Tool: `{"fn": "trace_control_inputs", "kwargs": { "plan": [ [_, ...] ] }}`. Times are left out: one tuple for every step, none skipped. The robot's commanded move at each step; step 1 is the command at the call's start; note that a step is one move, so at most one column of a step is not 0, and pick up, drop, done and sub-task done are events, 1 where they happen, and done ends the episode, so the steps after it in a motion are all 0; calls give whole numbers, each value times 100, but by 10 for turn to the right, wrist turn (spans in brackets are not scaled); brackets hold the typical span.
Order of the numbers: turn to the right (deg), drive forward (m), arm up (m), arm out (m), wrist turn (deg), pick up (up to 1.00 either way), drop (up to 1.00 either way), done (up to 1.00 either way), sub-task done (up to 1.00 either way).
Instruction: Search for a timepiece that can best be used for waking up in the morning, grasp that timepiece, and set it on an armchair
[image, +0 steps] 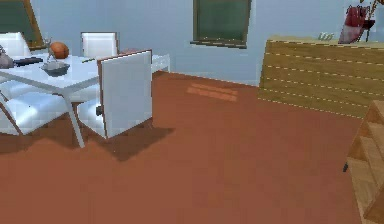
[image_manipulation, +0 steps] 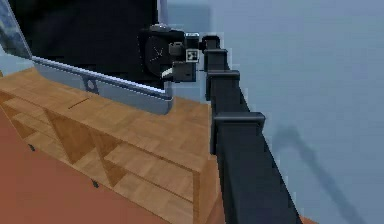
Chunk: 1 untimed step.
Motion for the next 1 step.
{"fn": "trace_control_inputs", "kwargs": {
  "plan": [
    [0, 0, 0, 0, -450, 0, 0, 0, 0]
  ]
}}
